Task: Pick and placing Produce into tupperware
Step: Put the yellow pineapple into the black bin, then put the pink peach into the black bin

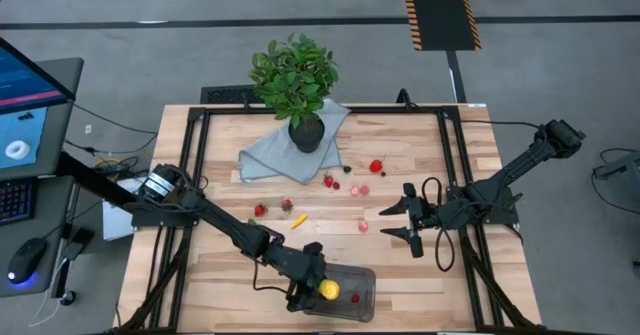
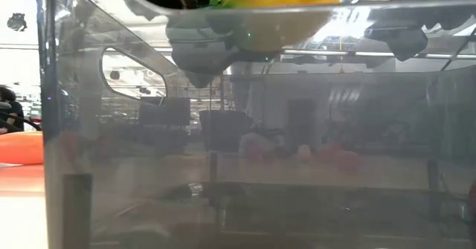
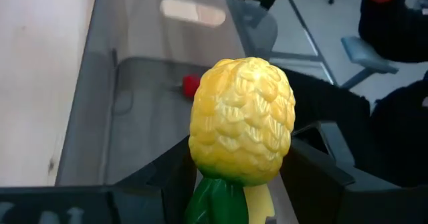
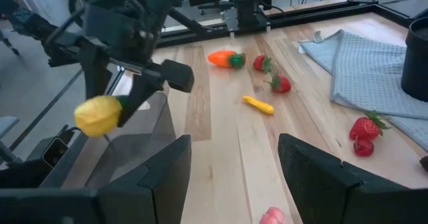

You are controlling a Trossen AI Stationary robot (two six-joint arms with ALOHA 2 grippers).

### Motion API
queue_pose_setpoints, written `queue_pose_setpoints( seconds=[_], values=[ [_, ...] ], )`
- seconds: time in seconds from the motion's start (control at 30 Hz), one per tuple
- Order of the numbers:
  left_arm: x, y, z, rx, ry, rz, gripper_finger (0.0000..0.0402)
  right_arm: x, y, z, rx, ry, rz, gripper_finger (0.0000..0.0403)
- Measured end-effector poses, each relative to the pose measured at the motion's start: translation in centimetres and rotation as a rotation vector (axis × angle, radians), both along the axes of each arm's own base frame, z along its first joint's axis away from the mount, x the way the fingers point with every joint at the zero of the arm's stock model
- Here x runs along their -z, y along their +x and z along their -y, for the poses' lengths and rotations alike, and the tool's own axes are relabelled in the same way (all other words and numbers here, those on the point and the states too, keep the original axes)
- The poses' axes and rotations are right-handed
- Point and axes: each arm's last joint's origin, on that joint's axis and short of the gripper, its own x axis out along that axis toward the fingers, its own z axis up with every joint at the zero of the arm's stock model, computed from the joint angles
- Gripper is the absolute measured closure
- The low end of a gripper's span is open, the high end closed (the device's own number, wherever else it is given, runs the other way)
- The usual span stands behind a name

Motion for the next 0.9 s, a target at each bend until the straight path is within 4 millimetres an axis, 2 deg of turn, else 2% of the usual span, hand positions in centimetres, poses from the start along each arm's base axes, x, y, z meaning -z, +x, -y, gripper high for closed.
queue_pose_setpoints(
  seconds=[0.4, 0.6, 0.73, 0.9],
  values=[
    [0.0, 0.0, -0.1, -0.03, 0.043, 0.006, 0.0137, 0.1, 0.0, 0.0, 0.0, -0.002, -0.006, 0.0154],
    [-0.5, 0.2, -0.2, 0.0, 0.069, 0.062, 0.013, 0.0, 0.1, 0.5, 0.045, -0.094, 0.006, 0.0154],
    [-1.9, 0.0, -0.4, 0.031, 0.082, 0.128, 0.0129, 0.0, 0.3, 0.7, 0.051, -0.095, 0.007, 0.0154],
    [-5.6, -1.0, -1.1, 0.053, 0.123, 0.238, 0.0129, 0.0, 0.5, 1.1, 0.085, -0.046, 0.008, 0.0154]
  ],
)
